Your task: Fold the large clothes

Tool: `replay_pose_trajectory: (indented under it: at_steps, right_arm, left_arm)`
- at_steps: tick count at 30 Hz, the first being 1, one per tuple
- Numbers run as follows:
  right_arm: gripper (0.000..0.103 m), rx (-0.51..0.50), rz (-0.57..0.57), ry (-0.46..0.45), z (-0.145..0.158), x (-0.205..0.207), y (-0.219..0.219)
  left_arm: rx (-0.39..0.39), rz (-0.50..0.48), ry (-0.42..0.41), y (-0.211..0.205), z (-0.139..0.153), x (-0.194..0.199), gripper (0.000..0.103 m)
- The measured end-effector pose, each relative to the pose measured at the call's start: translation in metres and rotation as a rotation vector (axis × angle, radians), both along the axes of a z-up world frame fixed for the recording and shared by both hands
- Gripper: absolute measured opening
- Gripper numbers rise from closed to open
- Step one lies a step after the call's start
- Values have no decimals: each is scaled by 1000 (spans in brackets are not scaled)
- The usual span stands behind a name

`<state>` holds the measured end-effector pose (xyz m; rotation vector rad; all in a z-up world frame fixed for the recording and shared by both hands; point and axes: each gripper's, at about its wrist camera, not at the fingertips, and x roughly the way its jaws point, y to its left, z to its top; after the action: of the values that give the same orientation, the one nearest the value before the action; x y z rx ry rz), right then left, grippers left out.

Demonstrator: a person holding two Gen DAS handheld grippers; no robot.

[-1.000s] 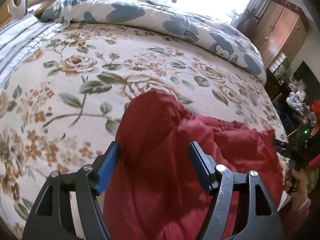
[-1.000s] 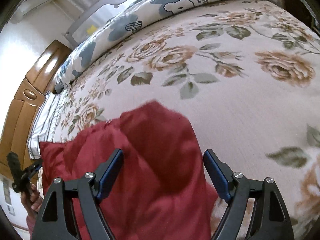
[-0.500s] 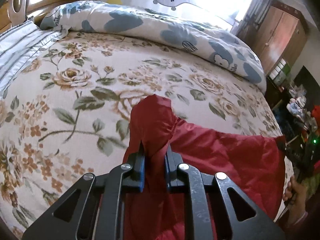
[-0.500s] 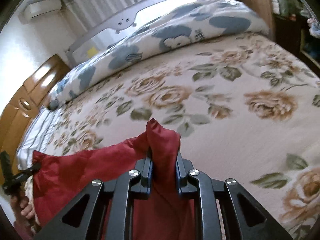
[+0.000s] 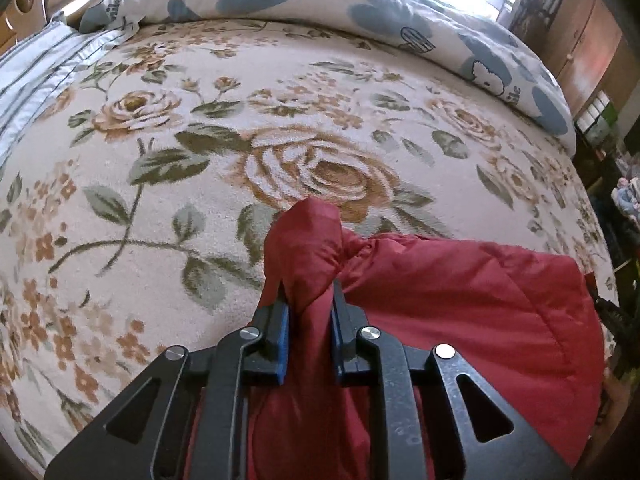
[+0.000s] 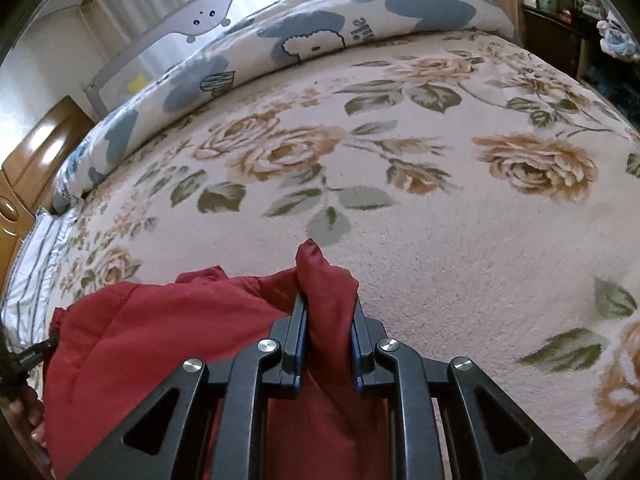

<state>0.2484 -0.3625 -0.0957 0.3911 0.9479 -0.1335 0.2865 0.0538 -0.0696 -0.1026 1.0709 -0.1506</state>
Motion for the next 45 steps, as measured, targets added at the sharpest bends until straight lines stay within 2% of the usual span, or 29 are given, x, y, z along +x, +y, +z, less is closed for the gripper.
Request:
replay_pose_trajectory:
  at_steps: [6, 10, 12, 15, 18, 21, 24, 27, 30, 33, 36, 40, 45]
  right_arm:
    - [18, -36, -5, 16, -8, 3, 5]
    - [20, -58, -10, 26, -9, 4, 7]
    - [21, -62, -15, 29, -8, 4, 7]
    - [22, -66, -19, 35, -8, 4, 6]
    - [25, -69, -24, 46, -9, 5, 5]
    - [37, -59, -49, 53, -9, 5, 0]
    - [37, -39, -57, 52, -10, 3, -4]
    - [39, -40, -62, 41, -3, 0, -4]
    - [39, -44, -83, -6, 16, -13, -5]
    - [40, -36, -84, -55, 38, -31, -4]
    - [45, -9, -45, -94, 58, -55, 6]
    - [55, 6, 69, -116, 72, -88, 39]
    - [56, -26, 226, -88, 73, -123, 97]
  left_arm:
    - [1, 13, 22, 1, -9, 2, 20]
    - [0, 29, 23, 4, -5, 1, 28]
    - [-8, 51, 22, 10, 1, -3, 33]
    - [-52, 72, 4, 19, 20, -14, 34]
    - [-86, 52, -38, 20, 42, -35, 34]
    - [-112, 5, -51, 11, 56, -57, 34]
    - [-141, -67, -54, -5, 64, -80, 34]
    - [-132, -155, -56, -32, 69, -107, 34]
    - [-132, -217, -47, -49, 70, -125, 34]
    - [-112, -259, -42, -61, 66, -138, 39]
    - [-88, -266, -7, -67, 50, -142, 40]
    - [-88, -250, 19, -67, 27, -141, 40]
    - [-59, -256, 9, -74, 22, -143, 40]
